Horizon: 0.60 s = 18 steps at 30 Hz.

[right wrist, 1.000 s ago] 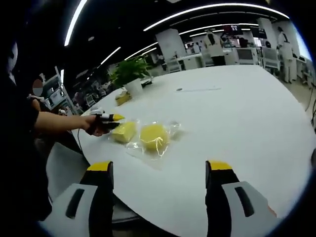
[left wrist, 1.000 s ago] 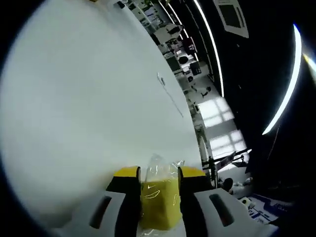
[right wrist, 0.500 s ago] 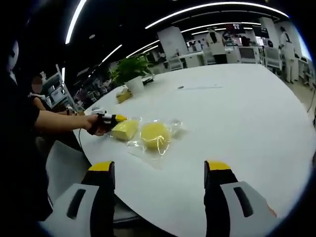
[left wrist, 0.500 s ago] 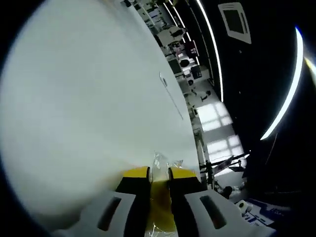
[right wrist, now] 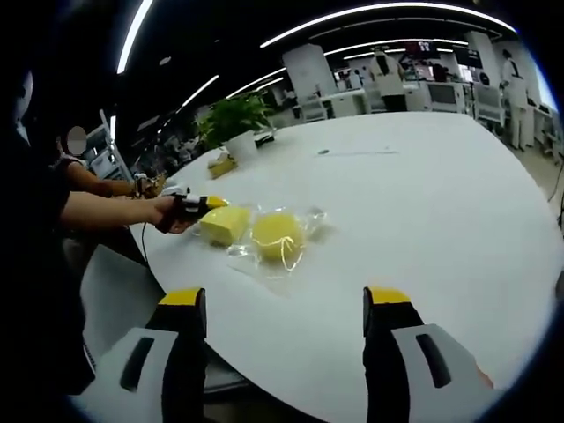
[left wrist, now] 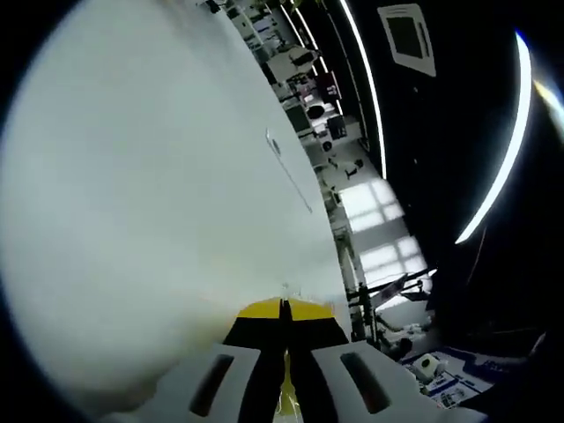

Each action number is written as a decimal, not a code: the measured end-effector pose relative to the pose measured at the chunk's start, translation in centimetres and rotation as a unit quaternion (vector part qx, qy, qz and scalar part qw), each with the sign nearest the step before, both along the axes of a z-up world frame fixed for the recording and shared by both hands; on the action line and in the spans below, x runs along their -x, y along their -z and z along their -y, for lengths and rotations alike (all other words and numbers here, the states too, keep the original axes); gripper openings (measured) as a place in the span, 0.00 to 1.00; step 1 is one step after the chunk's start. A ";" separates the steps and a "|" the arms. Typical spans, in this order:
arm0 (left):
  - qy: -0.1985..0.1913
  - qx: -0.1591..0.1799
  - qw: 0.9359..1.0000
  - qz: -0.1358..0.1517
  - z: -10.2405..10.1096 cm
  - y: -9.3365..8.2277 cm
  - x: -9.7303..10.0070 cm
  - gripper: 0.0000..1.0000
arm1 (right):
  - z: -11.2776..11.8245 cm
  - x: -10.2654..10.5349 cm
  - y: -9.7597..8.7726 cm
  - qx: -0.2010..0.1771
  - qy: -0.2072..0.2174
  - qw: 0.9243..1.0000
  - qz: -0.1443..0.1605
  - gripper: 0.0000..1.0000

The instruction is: Compare the silicone blocks by pressing each to a similar depth, holding the contact briefly, and releasing to observe deformation and rebound differences across the visible hardness samples.

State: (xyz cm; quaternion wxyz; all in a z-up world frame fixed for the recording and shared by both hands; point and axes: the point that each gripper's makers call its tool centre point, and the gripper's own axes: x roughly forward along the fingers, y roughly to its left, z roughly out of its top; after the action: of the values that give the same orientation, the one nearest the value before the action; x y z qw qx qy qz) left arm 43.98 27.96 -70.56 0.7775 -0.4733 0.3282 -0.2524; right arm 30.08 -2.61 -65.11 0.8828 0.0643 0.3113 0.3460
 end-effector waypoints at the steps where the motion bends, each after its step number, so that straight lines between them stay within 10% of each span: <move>1: 0.002 -0.007 1.000 0.007 0.0 -0.2 -0.1 0.00 | 0.0 0.0 0.0 0.000 -0.001 1.000 0.001 0.66; 10: 0.060 -0.062 0.988 0.129 0.0 -6.6 -0.1 0.00 | -0.3 -0.4 -0.6 -0.009 0.000 1.000 0.012 0.65; 18: 0.138 -0.173 0.950 0.220 1.0 -10.2 2.0 0.00 | -1.0 -0.1 -1.5 -0.012 -0.011 1.000 0.026 0.64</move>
State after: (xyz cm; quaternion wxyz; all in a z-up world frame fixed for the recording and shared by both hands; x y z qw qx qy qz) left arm 42.01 26.92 -60.34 0.8580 -0.2148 0.2495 -0.3943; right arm 30.20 -1.64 -63.64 0.8857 0.0628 0.2848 0.3613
